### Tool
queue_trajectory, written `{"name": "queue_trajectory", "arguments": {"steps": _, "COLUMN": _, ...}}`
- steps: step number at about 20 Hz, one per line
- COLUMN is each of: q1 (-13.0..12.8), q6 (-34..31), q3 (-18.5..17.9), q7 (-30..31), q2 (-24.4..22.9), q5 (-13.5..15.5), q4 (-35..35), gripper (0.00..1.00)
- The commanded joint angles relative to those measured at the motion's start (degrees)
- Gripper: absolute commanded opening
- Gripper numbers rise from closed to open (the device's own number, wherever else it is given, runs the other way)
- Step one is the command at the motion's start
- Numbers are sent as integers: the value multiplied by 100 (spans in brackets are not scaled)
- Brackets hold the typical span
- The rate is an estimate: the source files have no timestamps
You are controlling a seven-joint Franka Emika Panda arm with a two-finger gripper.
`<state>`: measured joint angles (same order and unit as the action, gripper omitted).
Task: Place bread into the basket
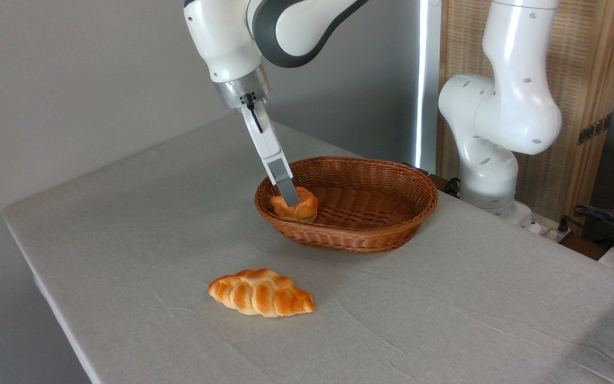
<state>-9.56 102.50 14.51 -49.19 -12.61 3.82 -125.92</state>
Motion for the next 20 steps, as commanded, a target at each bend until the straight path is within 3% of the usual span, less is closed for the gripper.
{"name": "queue_trajectory", "arguments": {"steps": 1, "q1": -72, "q6": 15, "q3": -150, "q7": 120, "q2": -84, "q5": 84, "q4": 85, "gripper": 100}}
{"name": "queue_trajectory", "arguments": {"steps": 6, "q1": -28, "q6": -327, "q3": -632, "q7": 989, "q2": 301, "q5": 66, "q4": 1348, "gripper": 100}}
{"name": "queue_trajectory", "arguments": {"steps": 10, "q1": -28, "q6": -327, "q3": -1292, "q7": 973, "q2": 653, "q5": 84, "q4": 2412, "gripper": 100}}
{"name": "queue_trajectory", "arguments": {"steps": 13, "q1": -28, "q6": -336, "q3": -1793, "q7": 947, "q2": 707, "q5": 75, "q4": 2818, "gripper": 100}}
{"name": "queue_trajectory", "arguments": {"steps": 15, "q1": -28, "q6": -371, "q3": -1882, "q7": 964, "q2": 707, "q5": 40, "q4": 2872, "gripper": 100}}
{"name": "queue_trajectory", "arguments": {"steps": 20, "q1": -19, "q6": -793, "q3": -1873, "q7": 990, "q2": 882, "q5": -408, "q4": 3091, "gripper": 100}}
